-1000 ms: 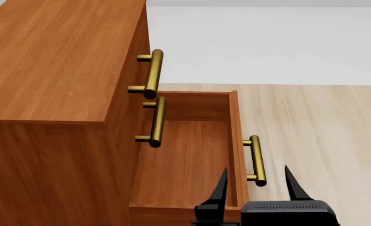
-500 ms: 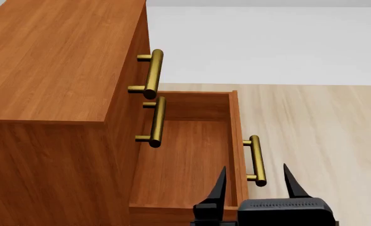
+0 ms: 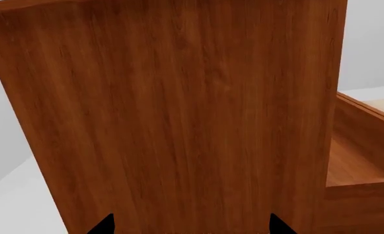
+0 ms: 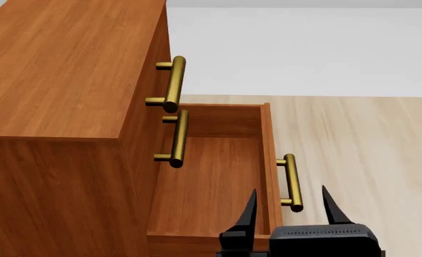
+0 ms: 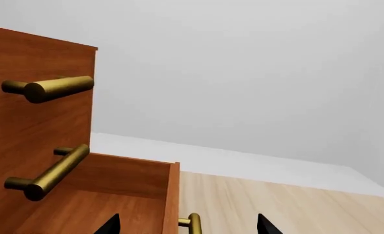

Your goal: Put the bowl in the bottom drawer of the cabinet.

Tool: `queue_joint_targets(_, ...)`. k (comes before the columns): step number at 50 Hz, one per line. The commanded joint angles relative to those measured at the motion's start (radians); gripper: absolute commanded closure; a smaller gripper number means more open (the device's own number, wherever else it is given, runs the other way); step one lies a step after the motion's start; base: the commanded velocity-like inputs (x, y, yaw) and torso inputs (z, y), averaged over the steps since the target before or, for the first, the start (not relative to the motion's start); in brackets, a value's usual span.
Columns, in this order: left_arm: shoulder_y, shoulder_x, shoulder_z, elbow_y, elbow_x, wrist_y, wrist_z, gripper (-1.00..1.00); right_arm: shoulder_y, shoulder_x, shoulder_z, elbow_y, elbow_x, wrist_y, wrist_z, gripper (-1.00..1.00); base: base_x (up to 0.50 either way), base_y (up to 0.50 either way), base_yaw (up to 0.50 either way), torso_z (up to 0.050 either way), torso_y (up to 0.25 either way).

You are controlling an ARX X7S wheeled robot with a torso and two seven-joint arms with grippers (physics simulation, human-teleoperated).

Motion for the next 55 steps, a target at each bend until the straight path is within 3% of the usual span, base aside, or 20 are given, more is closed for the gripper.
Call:
queue_joint_targets(1, 0.009, 0.008, -0.015, 0.006, -0.016, 0.019, 0.007, -1.0, -0.004, -0.006, 0.006, 0.01, -0.002, -0.014, -0.003, -1.0, 0.0, 0.0, 0.0, 0.0, 0.0)
queue_joint_targets(2, 0.039, 0.265, -0.172, 0.01, 0.188, 0.094, 0.311, -1.0, -0.102, -0.143, 0.119, -0.002, -0.158, -0.004, -0.172, -1.0, 0.0, 0.0, 0.0, 0.0, 0.0)
queue_joint_targets(3, 0.041, 0.262, -0.171, 0.019, 0.179, 0.002, 0.316, -1.0, -0.035, -0.143, 0.119, 0.0, -0.155, -0.005, -0.172, -1.0, 0.0, 0.0, 0.0, 0.0, 0.0)
queue_joint_targets(21, 0.048, 0.24, -0.165, 0.025, 0.159, 0.009, 0.284, -1.0, -0.033, -0.105, 0.161, -0.106, -0.12, 0.126, -0.169, -1.0, 0.0, 0.0, 0.0, 0.0, 0.0)
queue_joint_targets(30, 0.041, 0.23, -0.163, 0.014, 0.143, 0.009, 0.276, -1.0, -0.019, -0.053, 0.294, -0.307, -0.049, 0.387, -0.204, -1.0, 0.0, 0.0, 0.0, 0.0, 0.0)
queue_joint_targets(44, 0.036, 0.216, -0.149, 0.015, 0.135, 0.008, 0.26, -1.0, 0.018, 0.02, 0.405, -0.464, -0.003, 0.652, -0.239, -1.0, 0.0, 0.0, 0.0, 0.0, 0.0)
queue_joint_targets(55, 0.039, 0.205, -0.139, 0.006, 0.135, 0.018, 0.247, -1.0, 0.024, 0.056, 0.643, -0.557, 0.086, 0.944, -0.347, -1.0, 0.0, 0.0, 0.0, 0.0, 0.0)
